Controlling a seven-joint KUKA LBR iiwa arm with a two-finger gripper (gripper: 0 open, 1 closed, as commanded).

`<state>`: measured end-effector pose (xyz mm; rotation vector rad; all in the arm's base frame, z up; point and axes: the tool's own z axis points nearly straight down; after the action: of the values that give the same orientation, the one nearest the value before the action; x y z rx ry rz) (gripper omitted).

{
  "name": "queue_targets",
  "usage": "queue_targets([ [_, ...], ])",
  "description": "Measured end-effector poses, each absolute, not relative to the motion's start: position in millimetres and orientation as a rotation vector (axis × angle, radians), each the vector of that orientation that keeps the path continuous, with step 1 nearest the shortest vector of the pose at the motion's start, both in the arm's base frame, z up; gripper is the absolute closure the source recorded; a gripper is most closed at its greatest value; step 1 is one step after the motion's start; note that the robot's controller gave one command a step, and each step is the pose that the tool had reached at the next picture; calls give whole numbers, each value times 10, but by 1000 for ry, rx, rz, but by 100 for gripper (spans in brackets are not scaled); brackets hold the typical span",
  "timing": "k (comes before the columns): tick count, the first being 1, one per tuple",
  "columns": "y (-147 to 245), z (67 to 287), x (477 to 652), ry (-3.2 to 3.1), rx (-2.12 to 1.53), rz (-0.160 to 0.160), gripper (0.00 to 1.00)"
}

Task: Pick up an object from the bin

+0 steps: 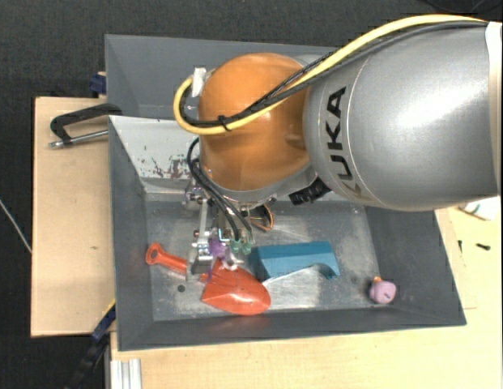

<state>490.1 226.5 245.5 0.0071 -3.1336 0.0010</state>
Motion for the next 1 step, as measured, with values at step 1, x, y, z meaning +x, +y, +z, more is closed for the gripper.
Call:
queue_targets([
  [1, 2251, 2501, 4922, -3142, 2, -2, 0],
])
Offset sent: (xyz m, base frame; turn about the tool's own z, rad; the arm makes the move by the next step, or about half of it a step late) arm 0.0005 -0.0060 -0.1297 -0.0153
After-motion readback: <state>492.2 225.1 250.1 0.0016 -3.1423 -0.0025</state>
